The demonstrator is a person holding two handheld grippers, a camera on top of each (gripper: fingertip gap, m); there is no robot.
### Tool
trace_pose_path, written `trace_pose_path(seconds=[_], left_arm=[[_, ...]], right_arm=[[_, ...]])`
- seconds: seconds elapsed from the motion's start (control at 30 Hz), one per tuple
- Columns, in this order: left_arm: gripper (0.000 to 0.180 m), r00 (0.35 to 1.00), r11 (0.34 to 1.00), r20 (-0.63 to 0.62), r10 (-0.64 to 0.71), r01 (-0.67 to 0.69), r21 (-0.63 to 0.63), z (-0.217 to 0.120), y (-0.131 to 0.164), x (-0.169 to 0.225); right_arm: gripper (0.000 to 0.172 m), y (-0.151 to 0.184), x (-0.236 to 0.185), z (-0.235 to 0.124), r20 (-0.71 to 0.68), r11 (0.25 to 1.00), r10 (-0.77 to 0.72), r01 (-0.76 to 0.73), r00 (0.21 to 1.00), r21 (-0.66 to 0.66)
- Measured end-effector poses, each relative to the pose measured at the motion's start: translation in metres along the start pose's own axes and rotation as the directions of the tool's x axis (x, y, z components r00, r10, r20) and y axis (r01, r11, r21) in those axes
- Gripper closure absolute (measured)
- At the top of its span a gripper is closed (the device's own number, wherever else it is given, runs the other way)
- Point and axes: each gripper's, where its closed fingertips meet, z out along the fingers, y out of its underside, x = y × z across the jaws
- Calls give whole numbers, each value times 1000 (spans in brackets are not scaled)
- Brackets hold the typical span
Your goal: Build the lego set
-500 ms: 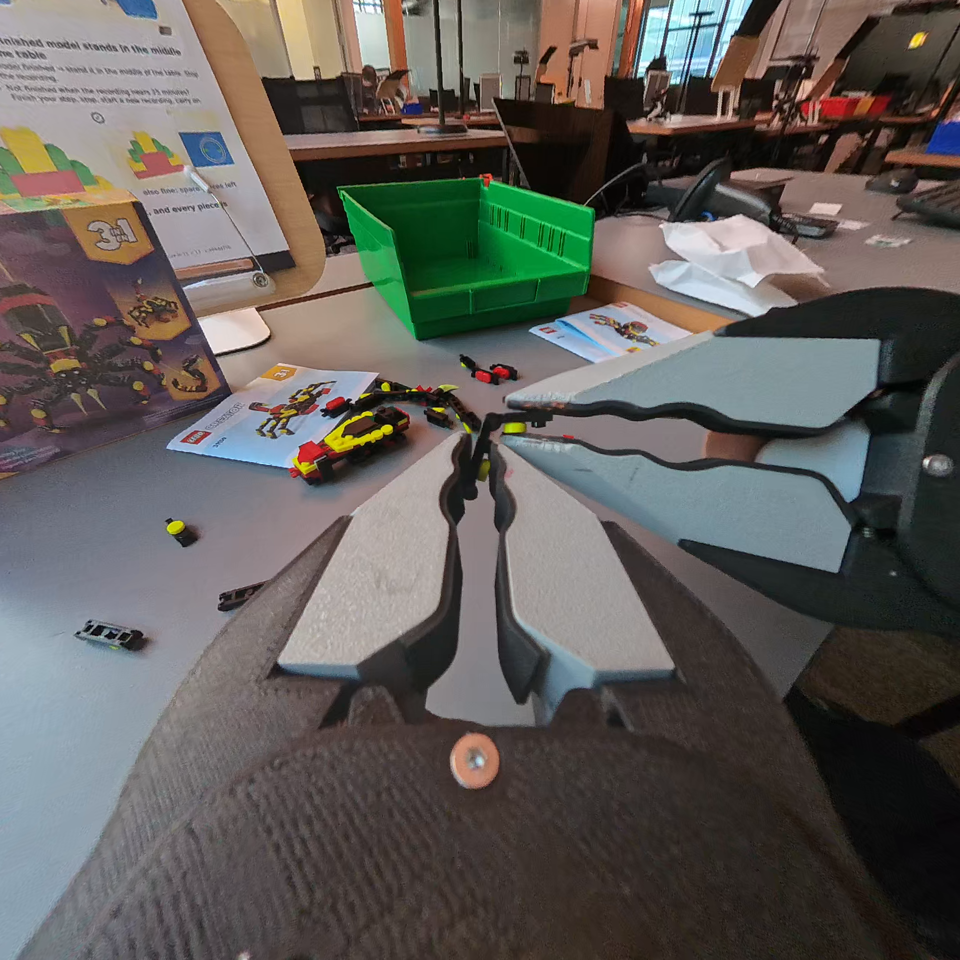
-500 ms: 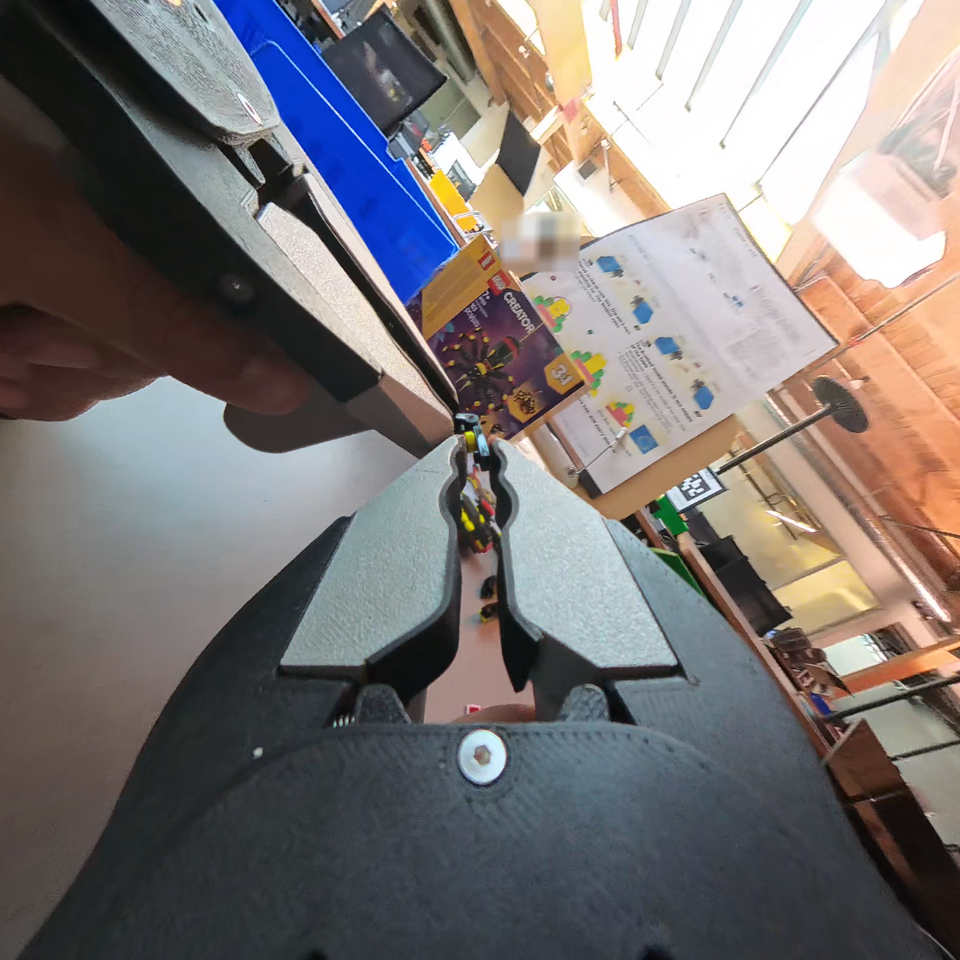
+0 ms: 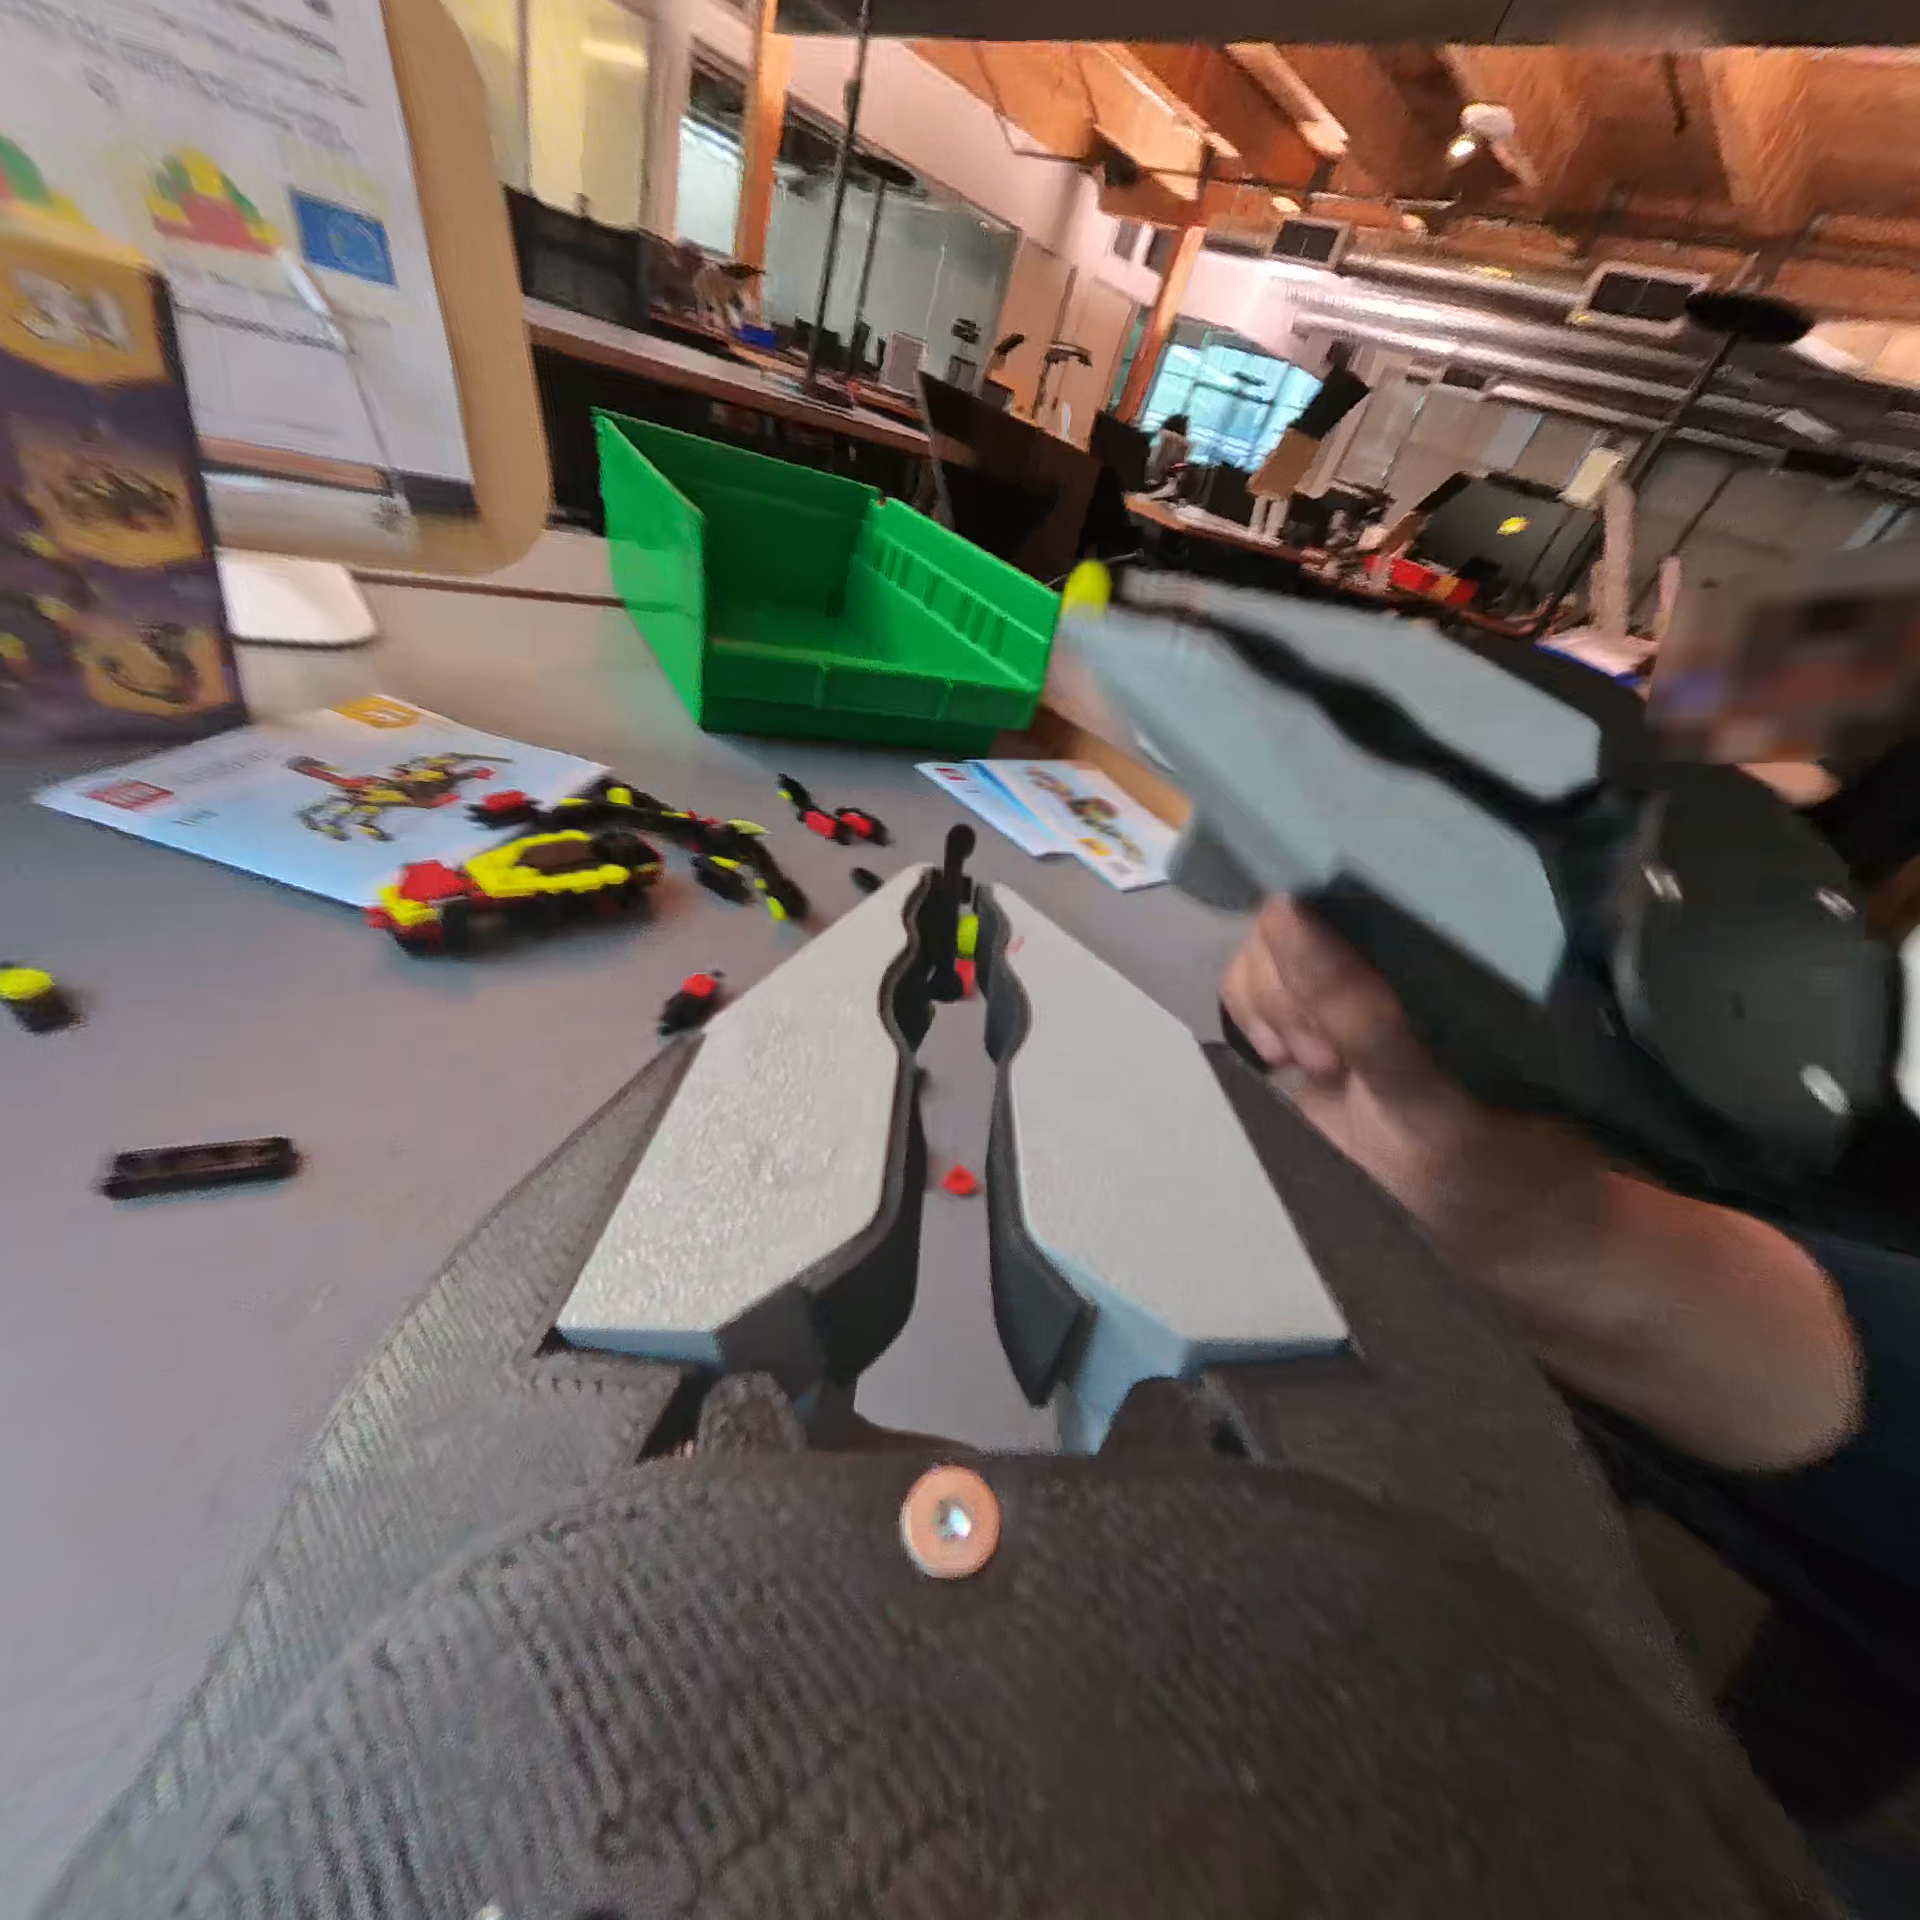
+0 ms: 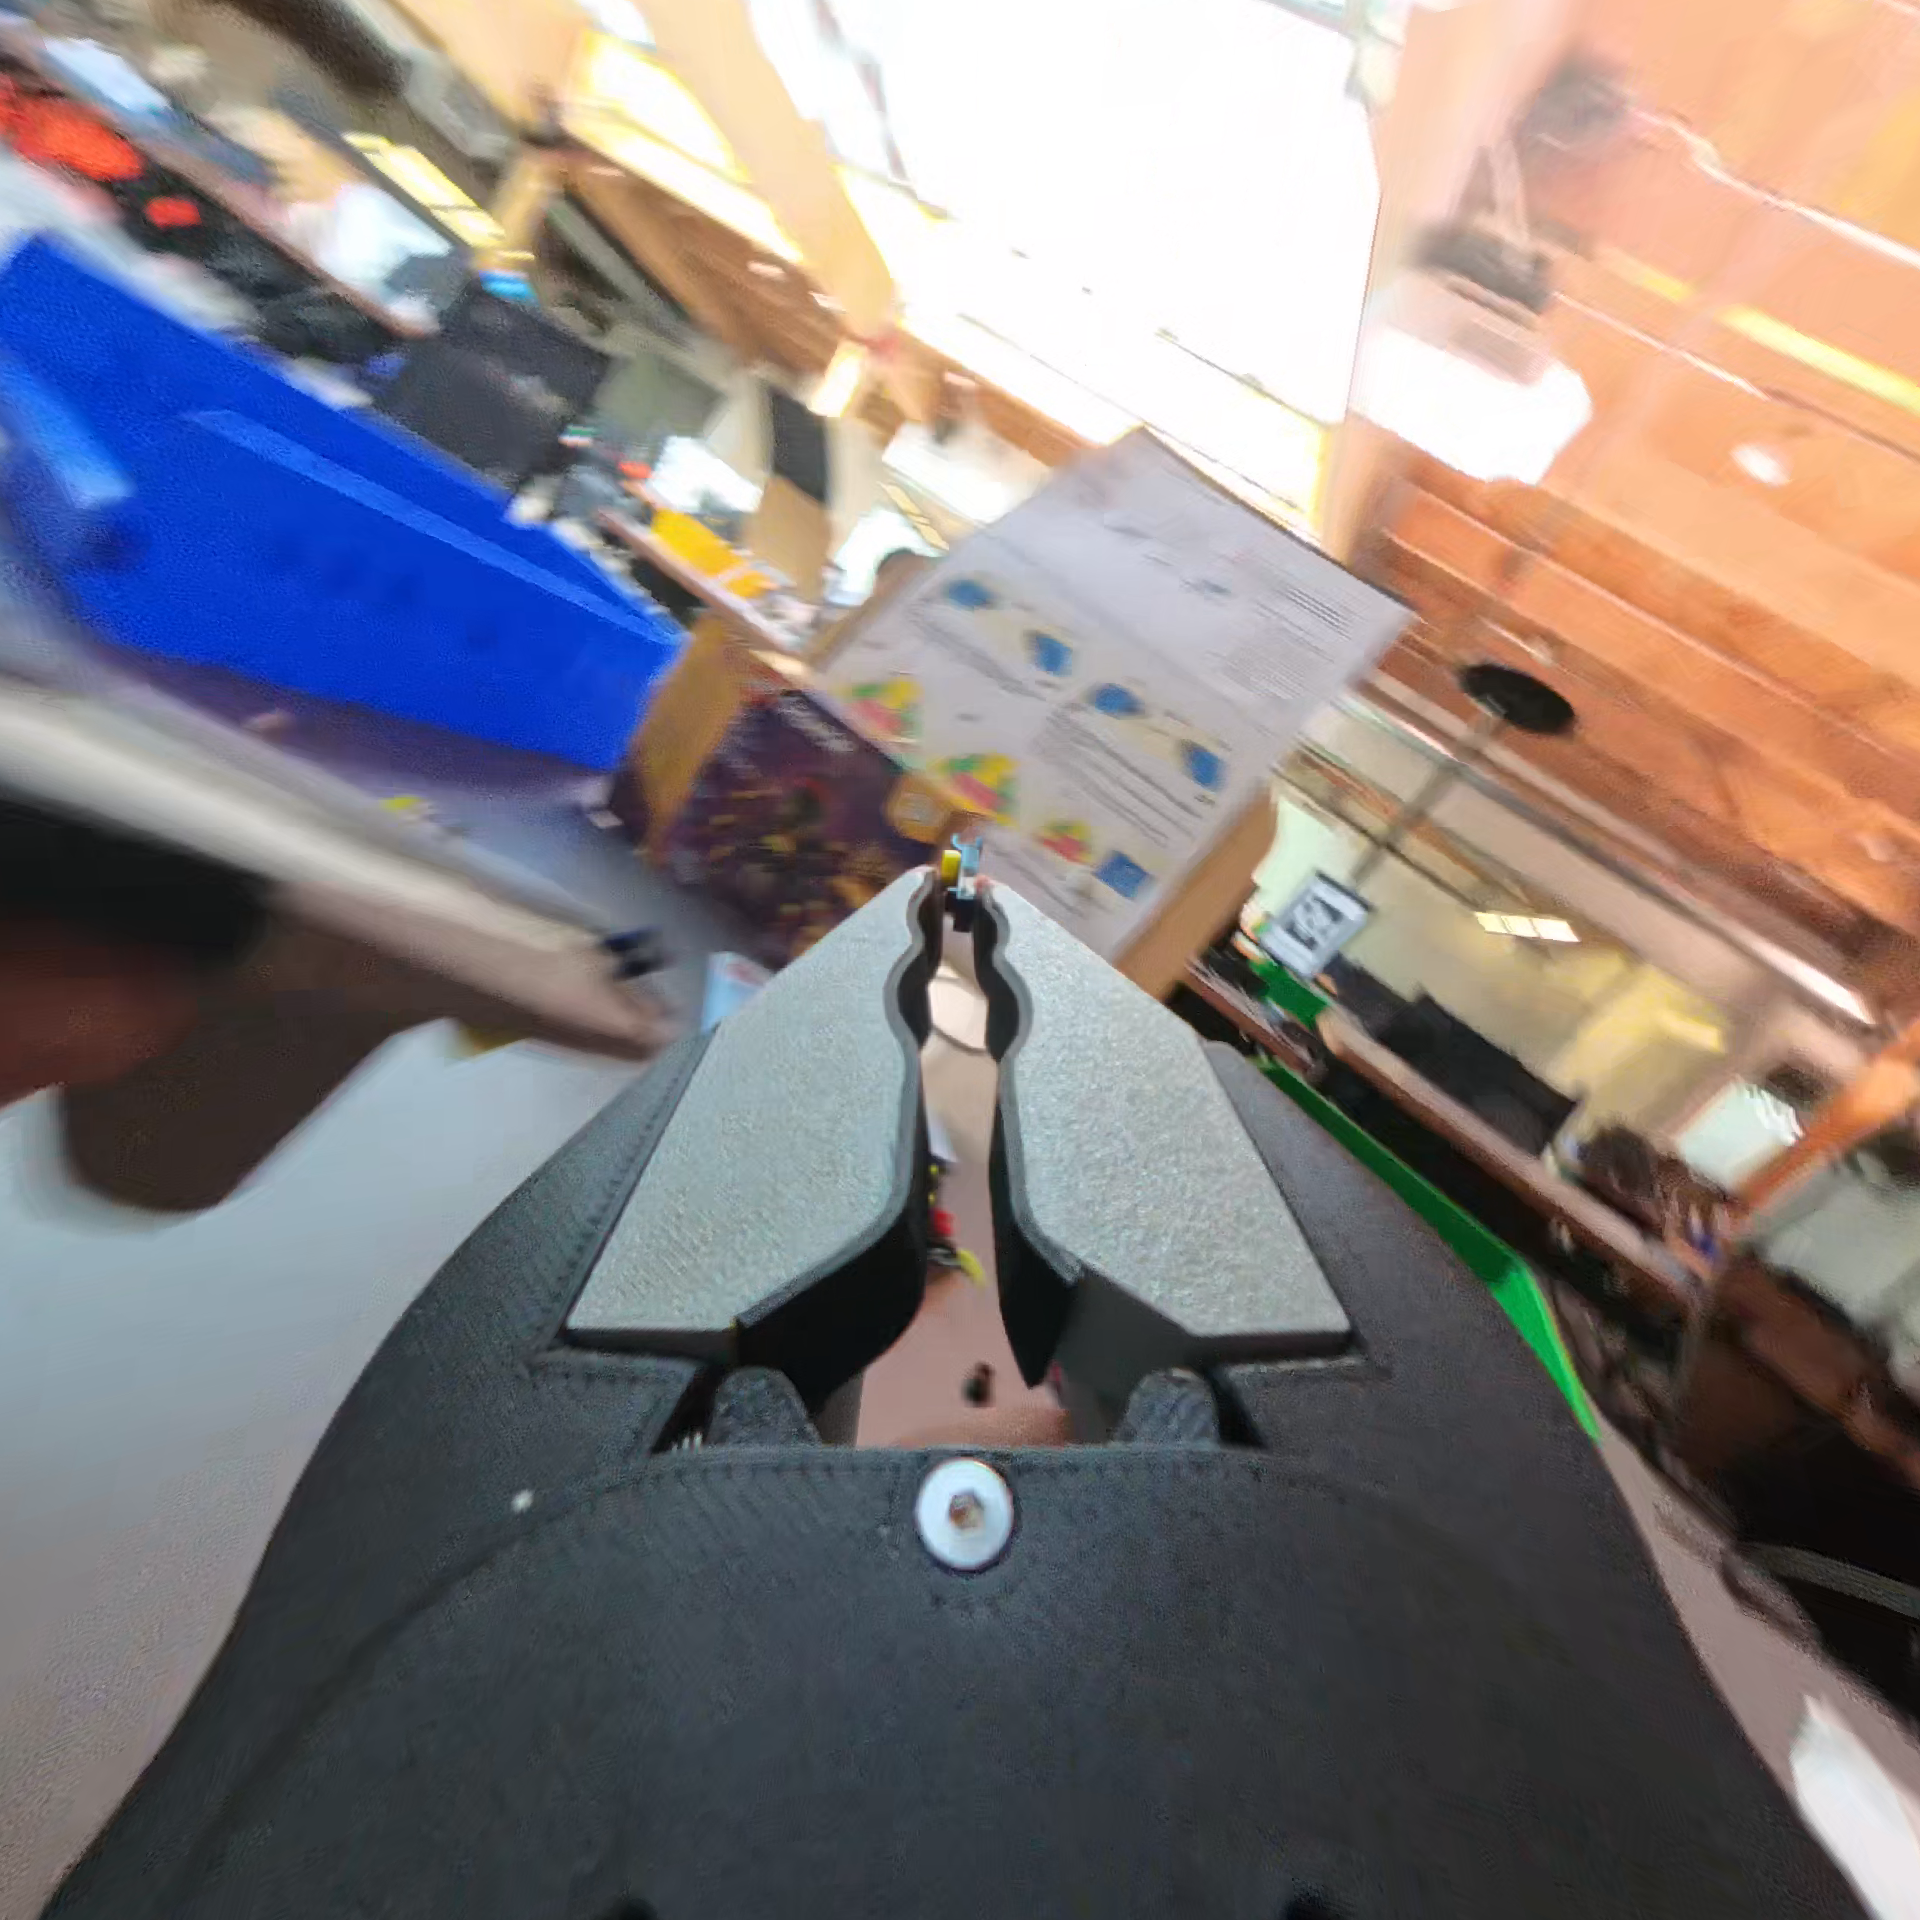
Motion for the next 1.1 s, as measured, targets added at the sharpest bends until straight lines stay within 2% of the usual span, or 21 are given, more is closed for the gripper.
trace_pose_path(seconds=[0.07,0.1,0.17,0.3,0.4,0.47,0.53,0.63,0.8,0.87,0.97,1.03,1.1], left_arm=[[177,998,1000,-55,-23,22,-19,0,8,13],[177,995,1000,-97,15,-16,-17,0,9,23],[176,990,994,-105,91,-97,-55,4,16,32],[177,984,985,-121,134,-146,-94,7,23,38],[177,985,986,-143,94,-112,-127,8,26,35],[176,985,988,-164,48,-72,-139,8,26,33],[176,985,989,-175,6,-31,-144,7,24,29],[176,981,984,-185,-52,19,-178,6,25,21],[176,978,980,-170,-124,94,-175,4,21,9],[176,975,976,-178,-131,95,-196,5,24,10],[176,970,970,-210,-123,74,-230,6,29,16],[177,966,969,-234,-108,50,-240,5,30,20],[177,956,971,-279,-91,24,-236,4,30,27]], right_arm=[[170,5,53,5,-31,976,216,-217,976,-17],[170,5,64,7,47,953,304,-304,951,-16],[170,11,64,5,206,912,409,-404,889,-65],[169,65,55,8,261,906,401,-338,878,-256],[169,85,38,9,325,888,429,-326,843,-325],[168,111,21,7,371,859,433,-251,822,-446],[160,135,7,2,403,824,436,-177,805,-538],[148,151,2,0,396,784,472,-169,788,-597],[150,132,23,2,363,769,563,-310,743,-559],[149,115,28,-1,396,773,592,-356,702,-525],[147,77,11,-15,525,750,659,-414,539,-516],[145,55,-11,-29,619,736,676,-400,400,-546],[145,39,-31,-43,689,749,658,-357,305,-558]])
